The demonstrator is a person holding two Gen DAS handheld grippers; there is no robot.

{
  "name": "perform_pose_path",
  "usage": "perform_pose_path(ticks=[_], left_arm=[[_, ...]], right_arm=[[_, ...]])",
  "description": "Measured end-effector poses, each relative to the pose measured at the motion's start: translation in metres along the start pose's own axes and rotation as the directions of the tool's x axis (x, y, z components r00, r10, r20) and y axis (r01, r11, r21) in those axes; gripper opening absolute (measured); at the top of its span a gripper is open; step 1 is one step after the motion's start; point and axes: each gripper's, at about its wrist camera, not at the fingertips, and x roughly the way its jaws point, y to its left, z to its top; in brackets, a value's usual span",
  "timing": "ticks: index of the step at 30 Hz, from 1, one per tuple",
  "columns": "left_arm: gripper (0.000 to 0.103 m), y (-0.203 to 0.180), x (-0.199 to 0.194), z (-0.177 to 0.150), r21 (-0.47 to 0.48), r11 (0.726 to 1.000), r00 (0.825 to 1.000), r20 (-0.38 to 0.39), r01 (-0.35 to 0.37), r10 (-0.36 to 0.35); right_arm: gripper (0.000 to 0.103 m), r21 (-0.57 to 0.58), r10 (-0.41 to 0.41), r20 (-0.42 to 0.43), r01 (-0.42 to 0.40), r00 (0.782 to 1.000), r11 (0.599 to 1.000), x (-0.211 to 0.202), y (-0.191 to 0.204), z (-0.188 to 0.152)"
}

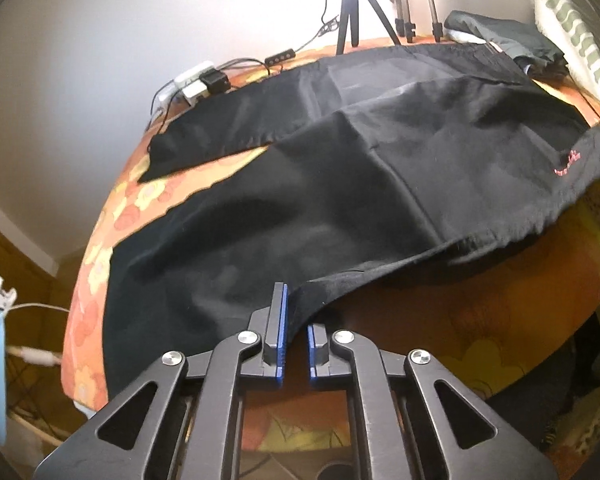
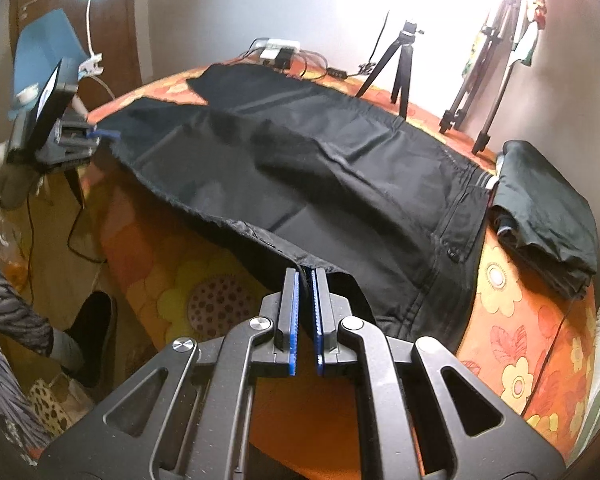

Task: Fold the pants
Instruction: 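Lift the held hems and carry them toward the waistband with both tools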

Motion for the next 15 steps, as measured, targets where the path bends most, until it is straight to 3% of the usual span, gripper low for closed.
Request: perform_pose_path(ticks=[3, 5, 7, 9, 15], left_arm=[[0.006, 0.006, -0.002, 0.007, -0.029, 0.999, 1.000, 0.021, 0.015, -0.015], [0.006, 0.008, -0.007, 0.009, -0.032, 0.999, 0.999, 0.052, 0.007, -0.006], [0.005, 0.012, -0.008, 0.010, -0.050, 0.999, 0.998, 0.063, 0.015, -0.012], [0.005, 0.013, -0.007, 0.011, -0.053, 0.998, 0.998, 0.066, 0.018, -0.014], [0.005, 0.017, -0.011, 0.019, -0.075, 0.997, 0.995, 0.100, 0.026, -0.019]], right_arm=[[0.007, -0.033, -0.007, -0.023, 0.006, 1.000, 0.999, 0.006, 0.006, -0.006], [0.016, -0.059, -0.026, -0.043, 0.024, 0.999, 0.998, 0.011, 0.008, -0.011], [0.051, -0.076, -0.050, -0.058, 0.045, 0.997, 0.996, 0.016, 0.009, -0.016], [0.064, -0.102, -0.090, -0.067, 0.083, 0.994, 0.991, 0.019, 0.009, -0.023], [0.065, -0.141, -0.123, -0.101, 0.109, 0.987, 0.984, 0.022, 0.006, -0.041]])
